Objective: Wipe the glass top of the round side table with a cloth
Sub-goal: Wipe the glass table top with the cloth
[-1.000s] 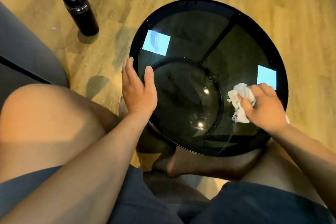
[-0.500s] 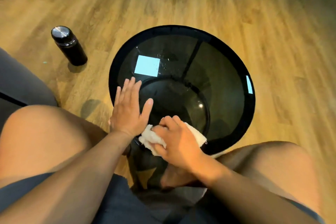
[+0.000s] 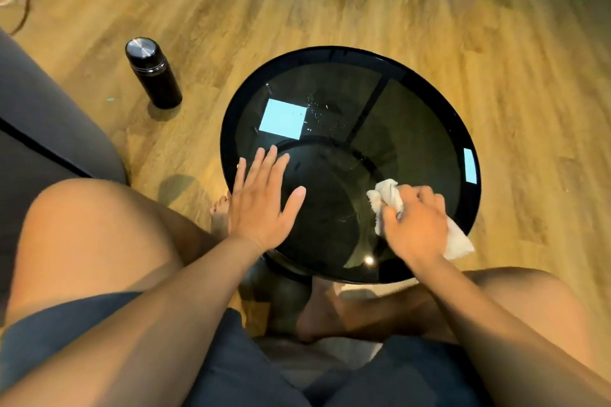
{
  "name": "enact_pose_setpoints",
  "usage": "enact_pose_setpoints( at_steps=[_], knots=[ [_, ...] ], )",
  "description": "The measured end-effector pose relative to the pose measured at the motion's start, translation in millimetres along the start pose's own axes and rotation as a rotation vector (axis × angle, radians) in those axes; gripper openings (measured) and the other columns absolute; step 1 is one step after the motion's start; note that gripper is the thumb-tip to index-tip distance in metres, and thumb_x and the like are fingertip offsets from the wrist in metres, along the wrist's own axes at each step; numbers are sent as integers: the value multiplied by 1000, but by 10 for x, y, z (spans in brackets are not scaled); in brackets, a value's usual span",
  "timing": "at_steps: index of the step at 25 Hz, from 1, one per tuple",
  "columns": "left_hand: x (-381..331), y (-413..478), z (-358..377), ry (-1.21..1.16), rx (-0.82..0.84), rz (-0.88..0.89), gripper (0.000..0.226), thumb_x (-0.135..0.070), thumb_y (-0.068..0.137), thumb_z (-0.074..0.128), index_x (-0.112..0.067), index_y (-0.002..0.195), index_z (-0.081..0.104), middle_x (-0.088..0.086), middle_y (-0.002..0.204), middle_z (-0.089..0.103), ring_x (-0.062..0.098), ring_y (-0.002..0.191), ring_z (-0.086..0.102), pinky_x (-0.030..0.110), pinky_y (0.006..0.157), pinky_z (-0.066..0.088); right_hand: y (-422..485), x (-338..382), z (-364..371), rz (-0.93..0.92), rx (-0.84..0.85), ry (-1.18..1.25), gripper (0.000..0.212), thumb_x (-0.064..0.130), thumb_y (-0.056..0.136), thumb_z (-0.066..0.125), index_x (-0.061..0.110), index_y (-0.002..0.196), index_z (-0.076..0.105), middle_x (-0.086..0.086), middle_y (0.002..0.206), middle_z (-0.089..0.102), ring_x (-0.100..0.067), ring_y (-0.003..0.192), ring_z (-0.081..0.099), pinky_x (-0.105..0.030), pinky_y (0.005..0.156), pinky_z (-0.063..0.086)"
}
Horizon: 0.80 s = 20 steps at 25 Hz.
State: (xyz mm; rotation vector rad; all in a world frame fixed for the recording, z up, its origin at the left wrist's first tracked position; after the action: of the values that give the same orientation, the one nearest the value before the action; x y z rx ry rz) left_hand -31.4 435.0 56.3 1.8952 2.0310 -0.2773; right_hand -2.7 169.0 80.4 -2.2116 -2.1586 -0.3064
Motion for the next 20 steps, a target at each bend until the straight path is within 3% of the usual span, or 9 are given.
enact_pose_setpoints(
  at_steps=[2,5,8,11,15,17,20],
  knots=[
    [-1,10,6,-12,11,-9,70,-59,97,14,-20,152,31,4,163,25,21,152,13,46,124,4,-389,658,39,-186,19,33,33,36,76,52,15,99,64,-13,96,58,-35,85,50,-42,72,45],
    [-1,-22,-7,4,14,-28,70,-57,97,10,-20,152,30,4,163,24,21,152,11,43,124,0,-856,1330,109,-519,162,148,32,43,79,58,24,103,65,-2,105,57,-22,91,49,-37,73,46],
    [-15,-24,6,-7,22,-15,69,-56,97,11,-18,152,30,5,163,24,20,152,12,44,124,1,-702,956,48,-672,177,153,33,44,84,56,26,110,64,-2,116,54,-26,94,52,-43,75,47],
    [3,-8,-20,-22,7,-38,69,-56,97,14,-18,151,32,4,162,27,20,152,14,45,124,5,-115,-16,-18,-496,75,1,39,46,88,59,24,120,59,-6,127,50,-34,106,52,-48,82,49],
    [32,-7,-19,-38,12,-60,70,-58,96,13,-20,151,32,2,162,27,19,152,14,43,124,4,330,-764,-35,76,36,126,40,38,90,58,22,126,51,-13,135,49,-38,114,52,-41,89,43],
    [35,1,-15,-39,10,-60,69,-59,96,14,-20,151,33,2,162,29,18,152,15,43,124,5,201,-422,-32,20,4,114,29,29,89,54,21,117,56,-9,130,53,-35,111,54,-36,85,43],
    [29,-4,-9,-70,0,-50,67,-57,97,17,-19,150,36,2,160,33,18,151,19,42,124,9,-211,443,-36,-282,43,227,22,26,86,55,22,106,62,0,113,57,-27,100,56,-37,80,47]
  ],
)
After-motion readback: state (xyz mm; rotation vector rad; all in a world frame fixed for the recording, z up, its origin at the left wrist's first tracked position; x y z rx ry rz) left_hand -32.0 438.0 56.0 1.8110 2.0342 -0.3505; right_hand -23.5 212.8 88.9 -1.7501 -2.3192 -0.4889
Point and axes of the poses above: each hand's wrist, its own y-axis towards the middle knuckle, its own z-axis out of the palm, x = y × z, the point moved 9 cm from there along y, towards the middle knuckle
